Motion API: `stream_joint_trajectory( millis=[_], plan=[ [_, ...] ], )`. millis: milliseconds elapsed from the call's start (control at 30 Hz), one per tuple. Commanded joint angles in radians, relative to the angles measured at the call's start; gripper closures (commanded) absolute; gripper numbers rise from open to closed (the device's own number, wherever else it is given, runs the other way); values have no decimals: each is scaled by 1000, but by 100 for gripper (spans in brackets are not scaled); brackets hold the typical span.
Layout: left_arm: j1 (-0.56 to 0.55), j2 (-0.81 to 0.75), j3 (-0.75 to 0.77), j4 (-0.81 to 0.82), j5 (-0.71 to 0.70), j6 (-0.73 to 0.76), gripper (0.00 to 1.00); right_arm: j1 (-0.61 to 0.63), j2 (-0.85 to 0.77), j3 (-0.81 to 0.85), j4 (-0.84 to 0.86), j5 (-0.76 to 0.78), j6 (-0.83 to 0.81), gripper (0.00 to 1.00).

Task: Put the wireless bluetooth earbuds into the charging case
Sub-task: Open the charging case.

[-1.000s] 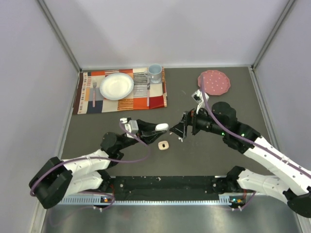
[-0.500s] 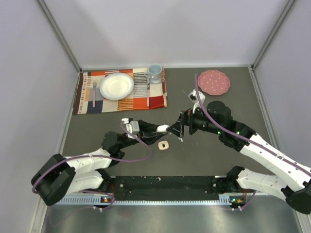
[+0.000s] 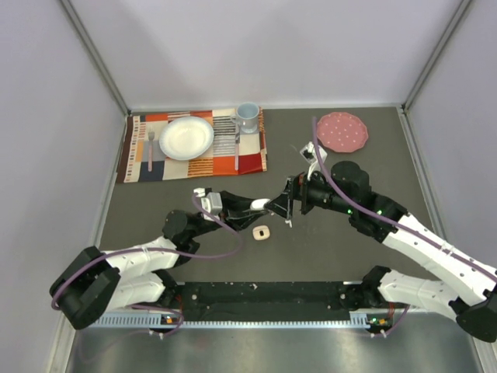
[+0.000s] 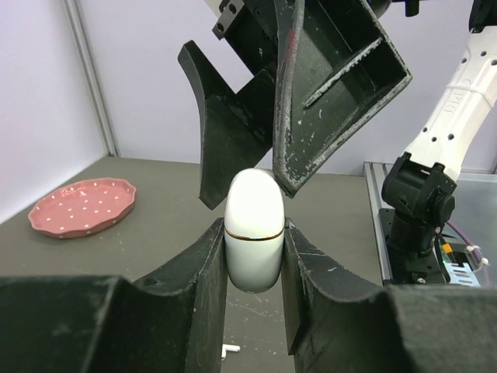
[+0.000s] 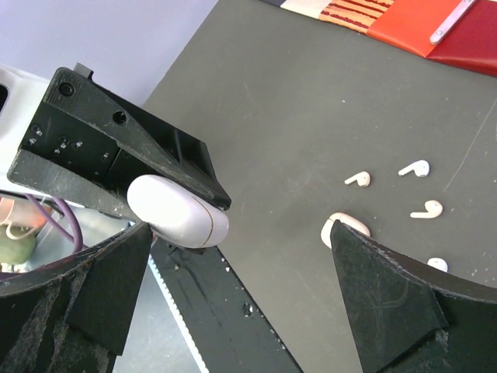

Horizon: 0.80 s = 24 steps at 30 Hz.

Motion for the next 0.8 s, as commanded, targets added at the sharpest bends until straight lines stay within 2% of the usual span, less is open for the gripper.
stream_joint_trajectory(
  millis=[0,167,767],
  plan=[
    [-4,-7,41,76,-20,-11,100,10,-6,17,42,-28,-13,2],
    [-4,-8,47,68,-32,-12,100,12,-17,2,41,-25,-16,2],
    [-4,-36,29,65,93,-47,100,12,0,25,44,106,1,1]
  ],
)
